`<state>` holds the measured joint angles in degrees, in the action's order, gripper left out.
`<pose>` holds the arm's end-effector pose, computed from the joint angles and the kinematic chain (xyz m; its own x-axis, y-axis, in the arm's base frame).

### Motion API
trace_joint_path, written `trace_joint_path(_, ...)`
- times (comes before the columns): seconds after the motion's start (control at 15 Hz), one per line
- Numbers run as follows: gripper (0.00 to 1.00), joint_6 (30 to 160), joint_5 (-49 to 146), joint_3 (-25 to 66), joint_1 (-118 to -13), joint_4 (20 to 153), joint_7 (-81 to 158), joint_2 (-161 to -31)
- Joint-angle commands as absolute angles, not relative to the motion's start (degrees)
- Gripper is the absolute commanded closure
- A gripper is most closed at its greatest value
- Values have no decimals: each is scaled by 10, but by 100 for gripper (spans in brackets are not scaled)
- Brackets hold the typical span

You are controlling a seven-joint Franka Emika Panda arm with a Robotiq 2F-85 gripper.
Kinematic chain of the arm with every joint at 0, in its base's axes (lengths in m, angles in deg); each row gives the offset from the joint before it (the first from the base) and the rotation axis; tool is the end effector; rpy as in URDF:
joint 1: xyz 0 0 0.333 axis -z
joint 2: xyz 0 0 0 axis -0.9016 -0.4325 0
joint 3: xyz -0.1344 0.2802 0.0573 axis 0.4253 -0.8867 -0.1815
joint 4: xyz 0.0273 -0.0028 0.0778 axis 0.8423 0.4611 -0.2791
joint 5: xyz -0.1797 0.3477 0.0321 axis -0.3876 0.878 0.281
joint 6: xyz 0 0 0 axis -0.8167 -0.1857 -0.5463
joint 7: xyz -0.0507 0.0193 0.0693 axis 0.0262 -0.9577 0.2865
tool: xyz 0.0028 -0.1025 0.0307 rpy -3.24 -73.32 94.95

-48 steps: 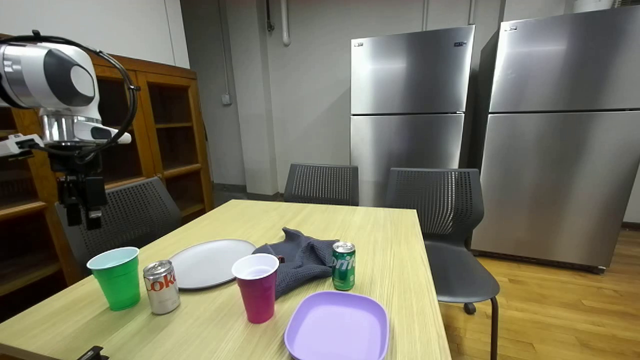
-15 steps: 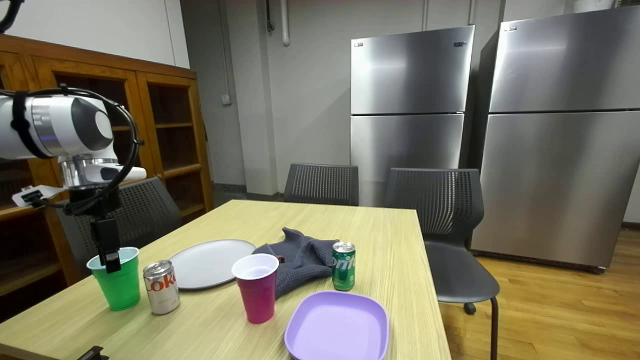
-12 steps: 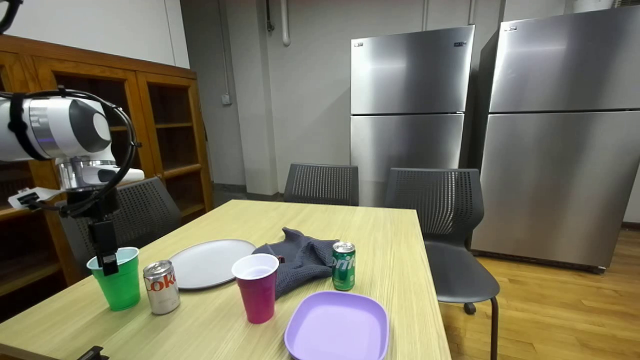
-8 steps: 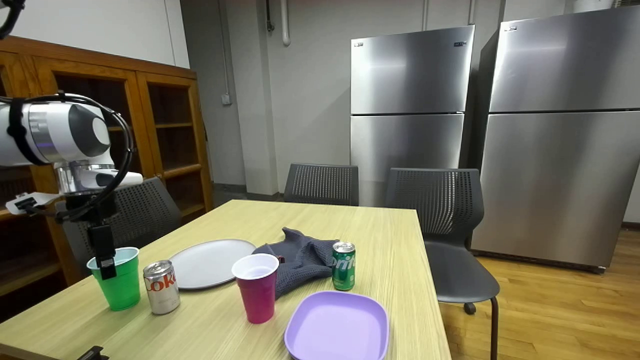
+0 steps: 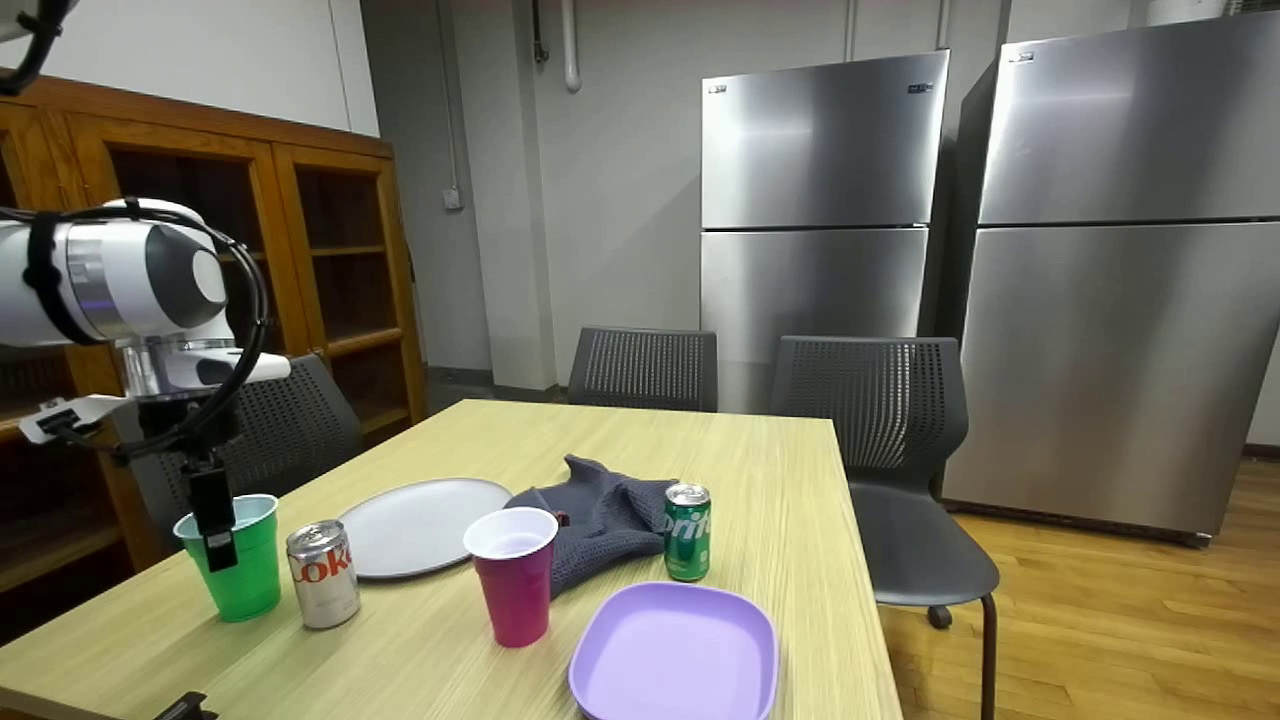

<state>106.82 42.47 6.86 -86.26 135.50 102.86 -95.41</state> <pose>0.3846 0.2437 0.1713 0.8662 -0.4970 -0.0513 -0.4815 -0.8578 0.1796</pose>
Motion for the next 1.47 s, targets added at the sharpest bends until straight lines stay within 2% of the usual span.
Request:
trace_joint_path(0.0, 51, 1083, 409, 78, -874, 1362, 1053, -952)
trace_joint_path(0.4, 97, 1084, 407, 82, -877, 1364, 1053, -944)
trace_joint_path(0.47, 100, 1085, 406, 82, -878, 1364, 1053, -942)
trace_joint_path(0.67, 97, 1094, 405, 81, -878, 1364, 1053, -933)
trace_joint_path(0.8, 100, 1096, 405, 81, -878, 1363, 1053, -926)
trace_joint_path(1.4, 99, 1108, 410, 103, -850, 1322, 1034, -916)
